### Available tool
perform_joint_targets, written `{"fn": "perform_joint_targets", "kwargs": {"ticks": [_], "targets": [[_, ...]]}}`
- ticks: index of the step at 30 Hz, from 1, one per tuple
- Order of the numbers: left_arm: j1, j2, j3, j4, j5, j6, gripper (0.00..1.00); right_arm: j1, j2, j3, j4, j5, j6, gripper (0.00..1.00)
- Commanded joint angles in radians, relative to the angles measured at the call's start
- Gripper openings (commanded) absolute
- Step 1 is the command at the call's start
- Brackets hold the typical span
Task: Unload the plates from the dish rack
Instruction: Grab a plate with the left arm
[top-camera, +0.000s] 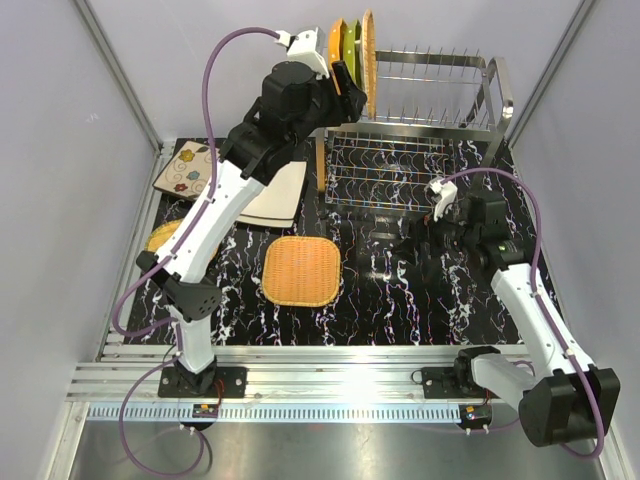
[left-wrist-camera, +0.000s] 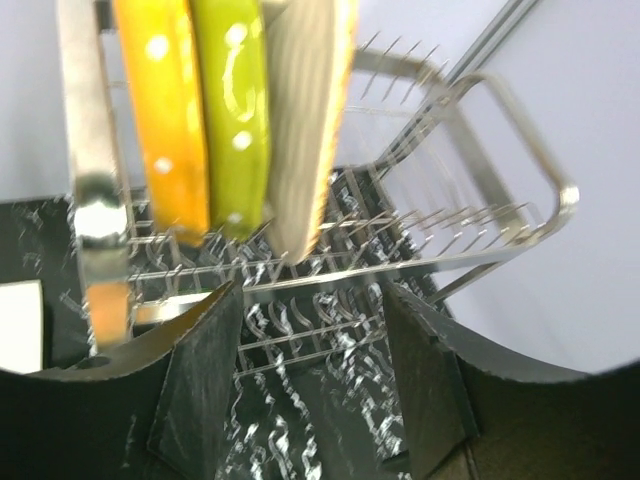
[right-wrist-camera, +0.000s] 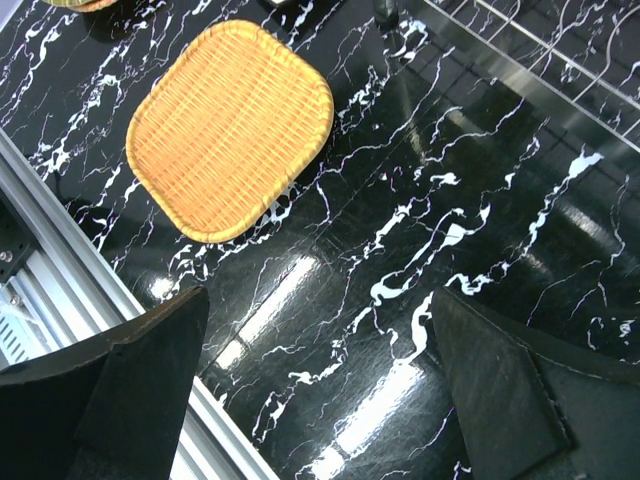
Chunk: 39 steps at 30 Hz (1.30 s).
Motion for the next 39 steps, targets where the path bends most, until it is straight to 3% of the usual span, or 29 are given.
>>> {"fn": "perform_joint_targets", "kwargs": {"ticks": [1,12,25,39], "targets": [[-0.010,-0.015,0.025,0.178,-0.010,0.007,0.59,-0.007,-0.017,0.019,0.052,-0.013,-0.004,1.00],[-0.015,0.080,0.035,0.316,-0.054,0.000,0.56,-0.012,-0.055,-0.030,0.076,-0.027,0.050,1.00],[-0.023,0.167,0.086,0.327,-0.166,0.069,0.54,-0.023,-0.087,-0.050,0.095,-0.019,0.082,1.00],[-0.102,0.250,0.094,0.451,-0.439,0.391,0.43,-0.030,-0.110,-0.063,0.113,-0.027,0.125,1.00]]}}
